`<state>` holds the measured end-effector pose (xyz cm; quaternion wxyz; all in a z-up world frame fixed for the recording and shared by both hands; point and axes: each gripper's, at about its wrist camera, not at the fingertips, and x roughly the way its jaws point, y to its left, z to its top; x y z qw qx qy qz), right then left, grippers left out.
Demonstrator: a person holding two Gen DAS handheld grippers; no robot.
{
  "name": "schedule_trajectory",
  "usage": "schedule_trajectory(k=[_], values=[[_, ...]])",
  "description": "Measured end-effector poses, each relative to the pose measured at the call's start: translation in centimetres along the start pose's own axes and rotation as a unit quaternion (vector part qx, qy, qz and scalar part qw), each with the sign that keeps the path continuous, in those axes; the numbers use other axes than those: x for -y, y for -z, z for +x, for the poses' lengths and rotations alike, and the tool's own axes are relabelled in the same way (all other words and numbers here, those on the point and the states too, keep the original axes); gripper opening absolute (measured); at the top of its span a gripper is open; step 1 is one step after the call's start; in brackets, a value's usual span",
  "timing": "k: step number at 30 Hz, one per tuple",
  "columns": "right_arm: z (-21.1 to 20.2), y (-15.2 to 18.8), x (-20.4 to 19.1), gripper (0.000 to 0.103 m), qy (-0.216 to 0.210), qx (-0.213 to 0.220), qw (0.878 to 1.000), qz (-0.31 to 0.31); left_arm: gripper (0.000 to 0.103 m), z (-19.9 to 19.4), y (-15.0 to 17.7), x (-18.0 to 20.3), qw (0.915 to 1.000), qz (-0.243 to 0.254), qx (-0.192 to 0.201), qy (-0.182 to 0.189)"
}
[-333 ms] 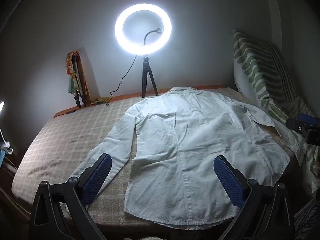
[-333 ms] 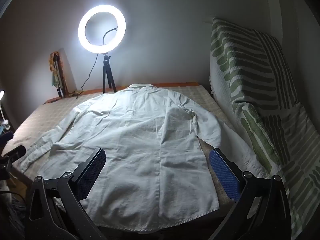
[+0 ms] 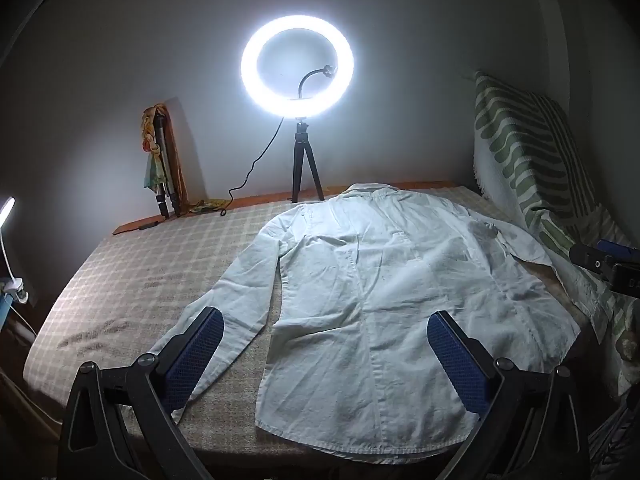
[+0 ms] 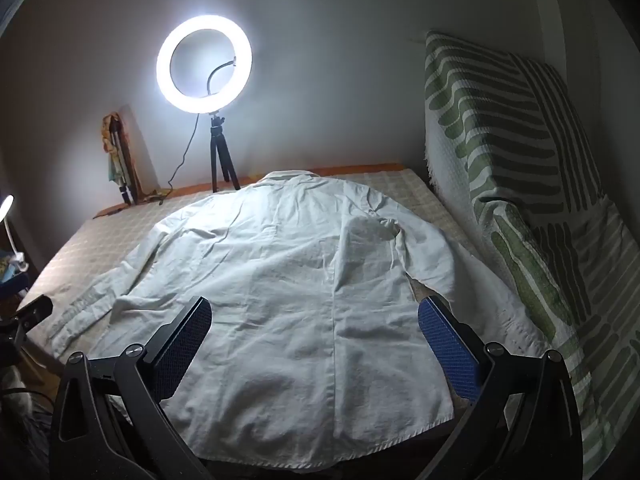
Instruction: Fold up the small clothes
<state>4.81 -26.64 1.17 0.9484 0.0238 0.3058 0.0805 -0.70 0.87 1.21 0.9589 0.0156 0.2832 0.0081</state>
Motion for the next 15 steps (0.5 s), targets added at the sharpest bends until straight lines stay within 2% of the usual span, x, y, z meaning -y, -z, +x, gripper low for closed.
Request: schedule_trajectory(k=[15], values=[[0.08,-0.13,0.11,0.102,0.003,-0.008,1.000,0.010,0.103,-0.28,-0.44,0.12,1.0000,0.006,0.005,-0.004]])
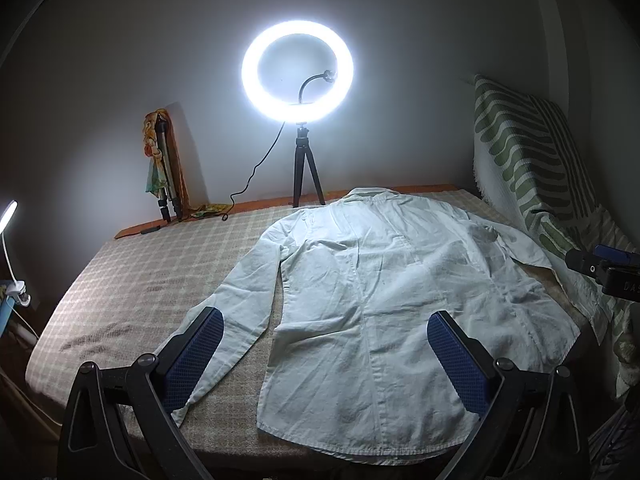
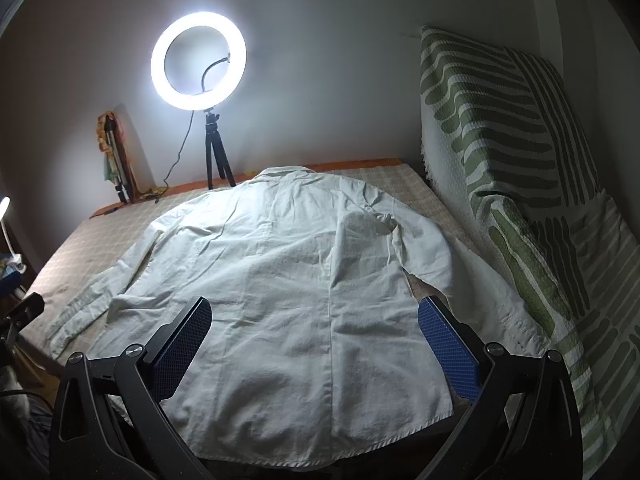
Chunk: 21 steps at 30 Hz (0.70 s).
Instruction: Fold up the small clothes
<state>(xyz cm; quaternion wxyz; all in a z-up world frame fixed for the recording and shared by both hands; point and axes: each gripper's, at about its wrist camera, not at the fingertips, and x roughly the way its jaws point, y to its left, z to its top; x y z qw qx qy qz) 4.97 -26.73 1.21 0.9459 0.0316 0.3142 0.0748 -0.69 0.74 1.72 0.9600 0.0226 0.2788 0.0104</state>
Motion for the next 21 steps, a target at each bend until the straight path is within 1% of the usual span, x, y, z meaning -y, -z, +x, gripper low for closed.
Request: schedule_trajectory(k=[21], values=[[0.17,-0.01,-0.37,0.102,0.001,0.001,1.000,-0.005,0.103,-0.17,-0.11,-0.50,0.9999,-0.007,0.006,-0.007]])
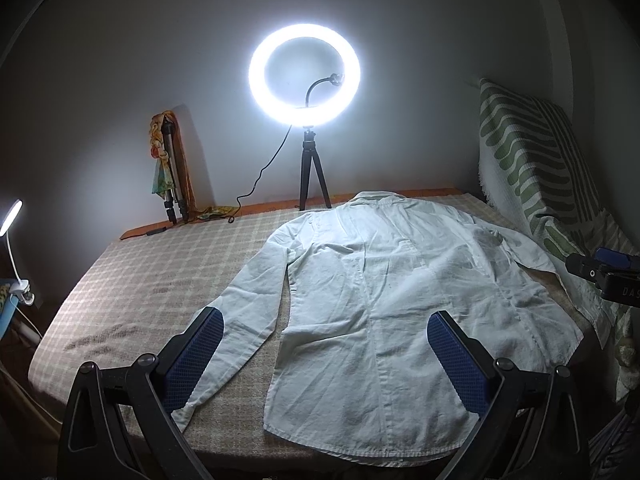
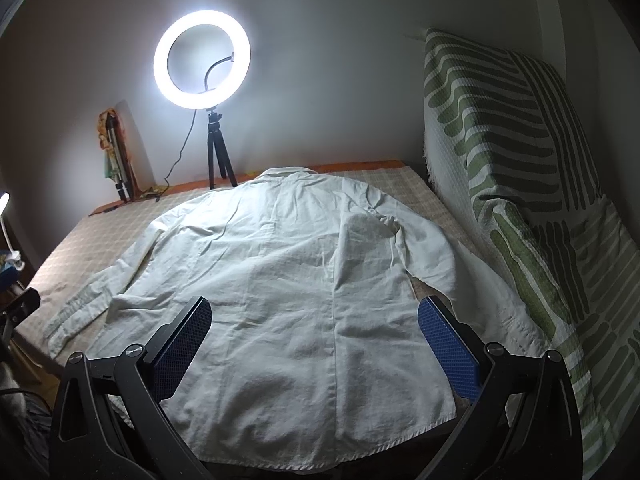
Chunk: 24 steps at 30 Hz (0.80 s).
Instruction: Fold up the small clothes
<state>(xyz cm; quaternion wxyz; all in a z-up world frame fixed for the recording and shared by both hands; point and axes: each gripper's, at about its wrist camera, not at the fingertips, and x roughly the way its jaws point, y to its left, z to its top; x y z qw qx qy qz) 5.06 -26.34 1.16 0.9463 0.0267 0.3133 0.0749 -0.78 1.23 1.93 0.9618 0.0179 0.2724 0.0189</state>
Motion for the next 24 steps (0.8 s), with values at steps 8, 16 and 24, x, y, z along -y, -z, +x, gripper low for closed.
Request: schedule_trajectory(k=[8,16,24], values=[[0.08,-0.04,-0.11,0.102,0.000,0.000,1.000,-0.002,0.103,0.02,-0.01,-0.05,1.0000,0.001,0.000,0.001],[0.07,-0.10,-0.20,0.102,0.000,0.000,1.000,-0.002,0.103,0.02,0.03,-0.09,1.0000,0.001,0.001,0.001],[0.05,-0.06,-0.17,0.102,0.001,0.000,1.000,-0.003,0.103,0.00,0.13,-0.09,1.0000,0.001,0.001,0.001]])
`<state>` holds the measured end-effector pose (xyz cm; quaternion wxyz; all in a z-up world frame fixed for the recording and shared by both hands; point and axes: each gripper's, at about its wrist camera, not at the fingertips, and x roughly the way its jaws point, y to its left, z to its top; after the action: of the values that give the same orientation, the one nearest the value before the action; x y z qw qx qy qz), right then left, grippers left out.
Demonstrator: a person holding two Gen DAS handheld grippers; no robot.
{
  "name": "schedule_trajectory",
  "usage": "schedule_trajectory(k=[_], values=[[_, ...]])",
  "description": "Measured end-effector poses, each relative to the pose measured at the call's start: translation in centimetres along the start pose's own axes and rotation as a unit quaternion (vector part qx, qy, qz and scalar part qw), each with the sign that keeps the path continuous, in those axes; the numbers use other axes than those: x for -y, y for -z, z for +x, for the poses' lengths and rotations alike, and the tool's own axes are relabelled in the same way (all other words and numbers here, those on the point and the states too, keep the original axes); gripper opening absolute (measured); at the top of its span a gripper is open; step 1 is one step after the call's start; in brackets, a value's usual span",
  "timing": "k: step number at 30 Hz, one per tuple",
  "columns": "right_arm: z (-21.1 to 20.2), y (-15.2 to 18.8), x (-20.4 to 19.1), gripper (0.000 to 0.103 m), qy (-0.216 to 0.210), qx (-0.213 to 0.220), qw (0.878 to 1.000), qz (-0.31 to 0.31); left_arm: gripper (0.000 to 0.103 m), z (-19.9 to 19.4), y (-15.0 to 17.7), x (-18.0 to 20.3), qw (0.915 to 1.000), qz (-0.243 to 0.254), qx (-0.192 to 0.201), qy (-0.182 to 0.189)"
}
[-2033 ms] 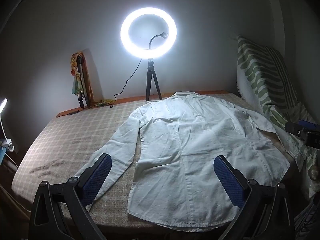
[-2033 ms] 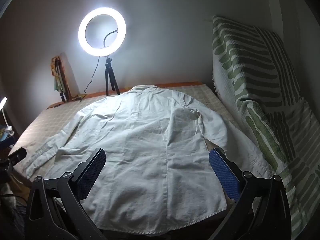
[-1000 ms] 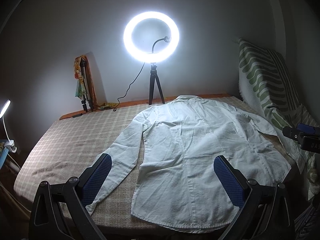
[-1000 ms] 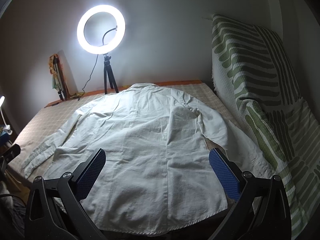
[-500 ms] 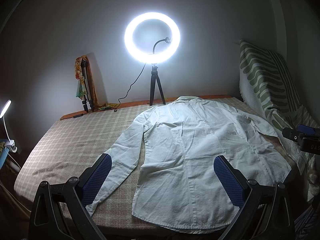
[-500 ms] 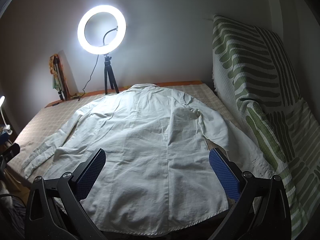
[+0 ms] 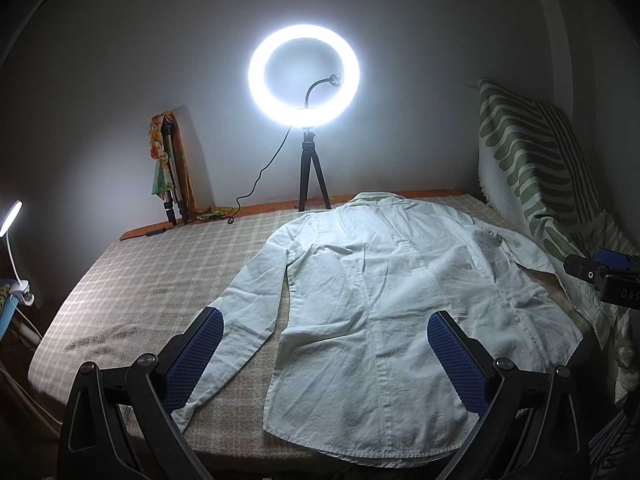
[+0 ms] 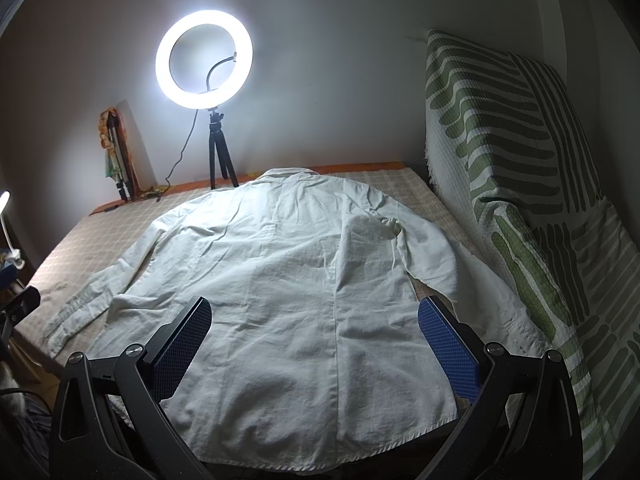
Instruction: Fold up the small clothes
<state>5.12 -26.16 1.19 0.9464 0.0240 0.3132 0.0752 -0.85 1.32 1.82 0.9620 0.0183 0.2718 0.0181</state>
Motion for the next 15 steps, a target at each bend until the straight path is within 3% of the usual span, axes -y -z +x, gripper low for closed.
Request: schedule_trajectory(k=[15], values=[[0.01,-0.15,-0.17,0.102,0.008,0.004,1.000,-0.006,0.103,0.03,-0.05,0.07,1.0000,0.001,-0.001,-0.001]])
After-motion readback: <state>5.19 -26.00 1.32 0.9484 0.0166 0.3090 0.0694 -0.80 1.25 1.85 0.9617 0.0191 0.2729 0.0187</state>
